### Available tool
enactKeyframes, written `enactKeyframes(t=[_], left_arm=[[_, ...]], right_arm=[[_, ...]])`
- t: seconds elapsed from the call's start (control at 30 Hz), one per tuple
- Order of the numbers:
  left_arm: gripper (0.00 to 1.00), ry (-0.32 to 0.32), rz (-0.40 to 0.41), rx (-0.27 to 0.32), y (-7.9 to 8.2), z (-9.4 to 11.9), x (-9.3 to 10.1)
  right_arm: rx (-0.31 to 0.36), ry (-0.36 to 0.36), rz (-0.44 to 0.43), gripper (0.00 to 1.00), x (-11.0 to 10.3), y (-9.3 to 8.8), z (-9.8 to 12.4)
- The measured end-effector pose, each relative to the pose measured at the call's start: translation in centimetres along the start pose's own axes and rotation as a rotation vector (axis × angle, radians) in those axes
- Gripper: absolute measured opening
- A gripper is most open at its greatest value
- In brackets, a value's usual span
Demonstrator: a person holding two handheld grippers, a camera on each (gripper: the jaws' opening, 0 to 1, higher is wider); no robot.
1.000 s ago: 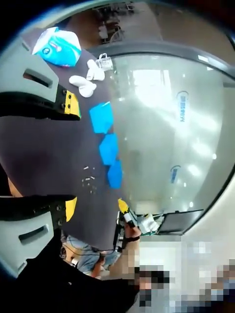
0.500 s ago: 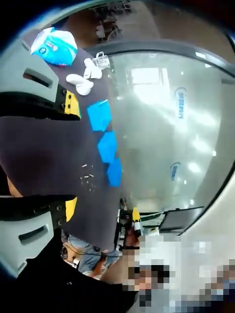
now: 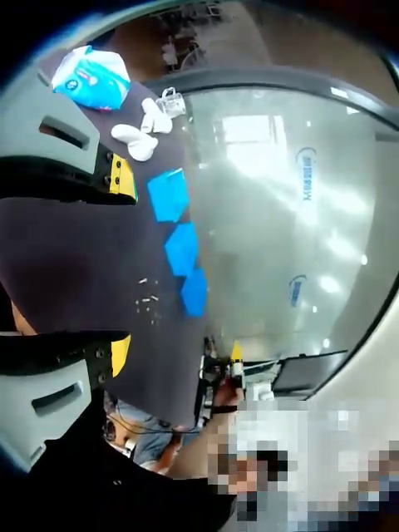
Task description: Sort the screws, nuts, and washers into the corresponding bins
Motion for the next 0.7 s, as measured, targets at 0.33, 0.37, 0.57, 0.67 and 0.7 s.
enactKeyframes(t=[0.33,0.37,0.57,0.67,0.7], left_arm=[[0.6,0.004,0.02,0.013,0.1,-0.7,-0.4],[0.6,0.005,0.022,0.013,0.1,-0.7,-0.5],[0.6,0.018,0.02,0.014,0.3,-0.6,-0.8],[0.6,0.027,0.019,0.015,0.5,-0.4,-0.9],[0.6,0.03,0.02,0.015,0.5,-0.3,-1.0]], right_arm=[[0.024,-0.005,-0.001,0.0,0.9,0.5,-5.7],[0.023,-0.006,-0.001,0.0,1.0,0.5,-6.2],[0.001,-0.027,-0.006,0.0,1.9,0.5,-10.0],[-0.007,-0.07,0.009,0.0,2.7,0.4,-11.3],[-0.003,-0.083,0.034,0.0,2.5,0.5,-11.3]])
Point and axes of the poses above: the point that each gripper's makers call its tool centre point, and the gripper's own axes: z roughly backward along the fingers, x roughly to its right, y roughly out of its top, the point moved 3 cm from there along z, roughly backward along the fingers, and after that the axes turned 6 degrees about -z, right-handed, at the moved point
